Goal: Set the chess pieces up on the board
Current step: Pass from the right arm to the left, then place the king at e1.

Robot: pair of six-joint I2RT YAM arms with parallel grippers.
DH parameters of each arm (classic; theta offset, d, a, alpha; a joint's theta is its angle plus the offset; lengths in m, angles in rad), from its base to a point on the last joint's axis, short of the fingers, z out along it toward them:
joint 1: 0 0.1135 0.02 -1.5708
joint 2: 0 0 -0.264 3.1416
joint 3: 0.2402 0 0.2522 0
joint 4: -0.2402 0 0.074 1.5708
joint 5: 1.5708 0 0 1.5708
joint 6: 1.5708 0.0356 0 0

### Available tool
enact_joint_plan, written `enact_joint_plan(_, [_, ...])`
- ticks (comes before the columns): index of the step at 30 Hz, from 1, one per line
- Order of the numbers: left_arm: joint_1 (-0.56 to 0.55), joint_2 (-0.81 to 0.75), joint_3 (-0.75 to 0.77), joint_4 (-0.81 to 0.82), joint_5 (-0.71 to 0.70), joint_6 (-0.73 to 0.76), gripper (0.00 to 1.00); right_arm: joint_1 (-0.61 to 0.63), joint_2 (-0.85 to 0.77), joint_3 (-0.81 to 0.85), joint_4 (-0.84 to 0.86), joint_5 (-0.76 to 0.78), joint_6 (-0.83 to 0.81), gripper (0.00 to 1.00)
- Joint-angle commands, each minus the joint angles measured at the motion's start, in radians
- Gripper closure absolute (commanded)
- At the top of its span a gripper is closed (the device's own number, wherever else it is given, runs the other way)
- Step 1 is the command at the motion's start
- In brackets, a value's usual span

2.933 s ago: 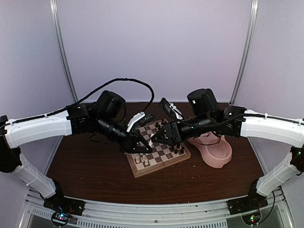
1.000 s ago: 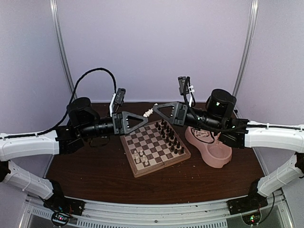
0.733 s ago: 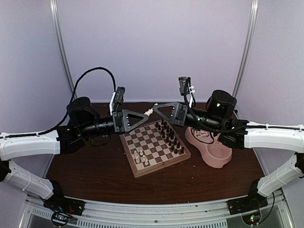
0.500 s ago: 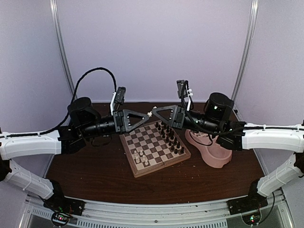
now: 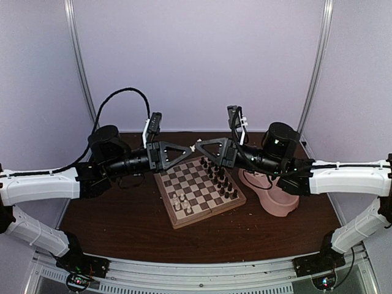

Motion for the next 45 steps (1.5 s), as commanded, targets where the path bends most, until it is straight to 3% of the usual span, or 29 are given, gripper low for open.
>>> enact_joint_plan(1, [0.022,-0.018,0.035,-0.056,-0.011,0.029,0.97,0.005,-0.014,-0.026,-0.016,0.027,-0.014,0.65])
enact_joint_plan(9, [0.122,-0.111,0.150,-0.707,-0.039,0.197,0.97,0.001,-0.170,-0.108,-0.271,0.165,-0.143,0.42])
enact_joint_plan(13, [0.172,-0.101,0.229,-0.998,-0.115,0.288,0.97,-0.006,-0.261,-0.148,-0.440,0.255,-0.204,0.41])
enact_joint_plan(16, [0.194,-0.047,0.304,-1.130,-0.139,0.358,0.97,-0.011,-0.309,-0.162,-0.530,0.309,-0.236,0.40])
enact_joint_plan(22, [0.243,0.129,0.452,-1.305,-0.086,0.451,0.96,-0.026,-0.364,-0.151,-0.648,0.373,-0.274,0.40])
enact_joint_plan(34, [0.262,0.546,0.765,-1.601,-0.076,0.575,0.99,-0.063,-0.317,-0.089,-0.769,0.382,-0.303,0.41])
enact_joint_plan(45, [0.261,0.700,0.898,-1.721,-0.161,0.606,0.99,-0.108,-0.318,-0.107,-0.760,0.334,-0.320,0.43])
